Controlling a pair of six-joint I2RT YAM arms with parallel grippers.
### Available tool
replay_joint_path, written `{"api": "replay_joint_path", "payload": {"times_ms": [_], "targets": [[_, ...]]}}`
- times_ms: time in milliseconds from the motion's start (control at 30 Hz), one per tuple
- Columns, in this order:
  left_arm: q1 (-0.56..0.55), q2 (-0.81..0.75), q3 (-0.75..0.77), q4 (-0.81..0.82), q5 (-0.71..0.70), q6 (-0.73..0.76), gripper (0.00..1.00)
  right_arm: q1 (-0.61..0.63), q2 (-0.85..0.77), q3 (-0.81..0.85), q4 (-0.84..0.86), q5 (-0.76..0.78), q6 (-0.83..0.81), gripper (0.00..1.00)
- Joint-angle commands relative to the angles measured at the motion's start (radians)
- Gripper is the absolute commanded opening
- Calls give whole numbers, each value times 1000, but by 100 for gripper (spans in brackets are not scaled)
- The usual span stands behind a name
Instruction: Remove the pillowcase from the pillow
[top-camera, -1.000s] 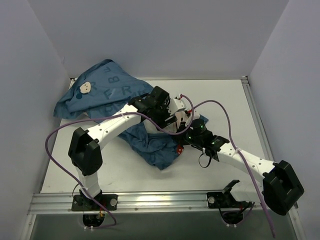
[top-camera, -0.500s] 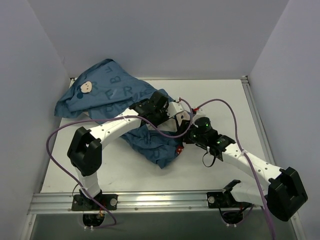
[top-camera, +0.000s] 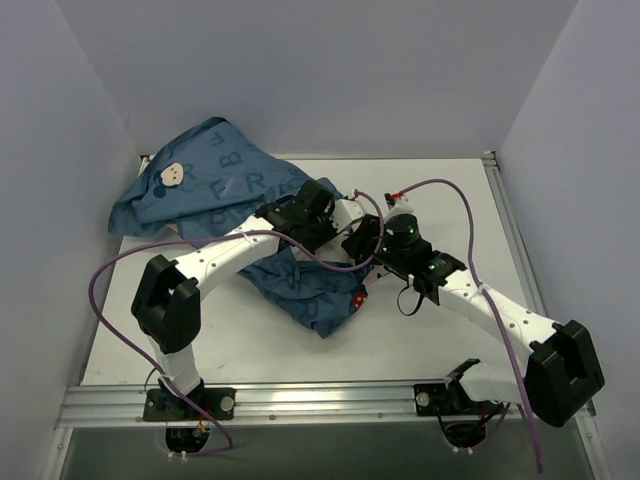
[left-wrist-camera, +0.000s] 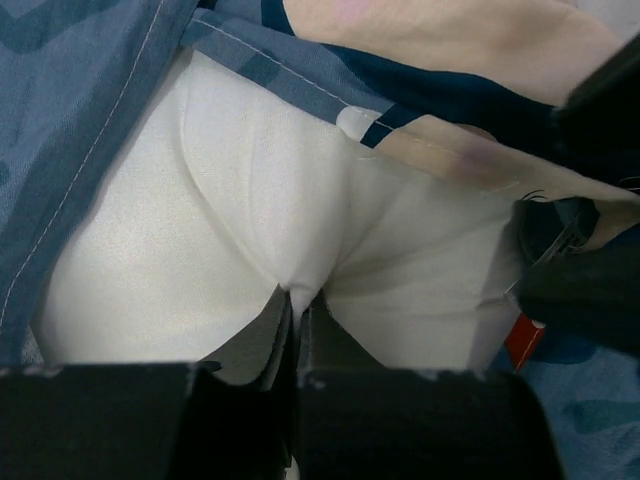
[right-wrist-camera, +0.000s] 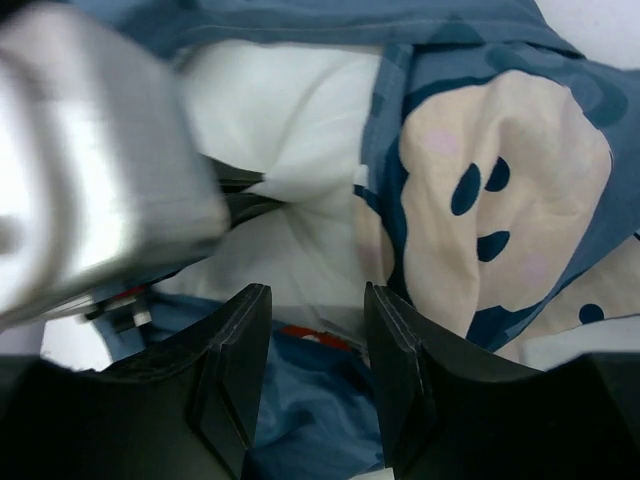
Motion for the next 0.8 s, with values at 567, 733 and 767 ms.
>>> {"api": "replay_joint_path", "payload": {"times_ms": [567,733,767], "targets": [[63,-87,-31,-53,30,-8,2,-130,170,33,-33,250,18,0],[131,-154,-109,-59,34,24,2,-299,128,-30,-32,161,3,0],[151,-167,-133,-64,45,29,2,-357,136,-41,-25,141,-3,0]]}}
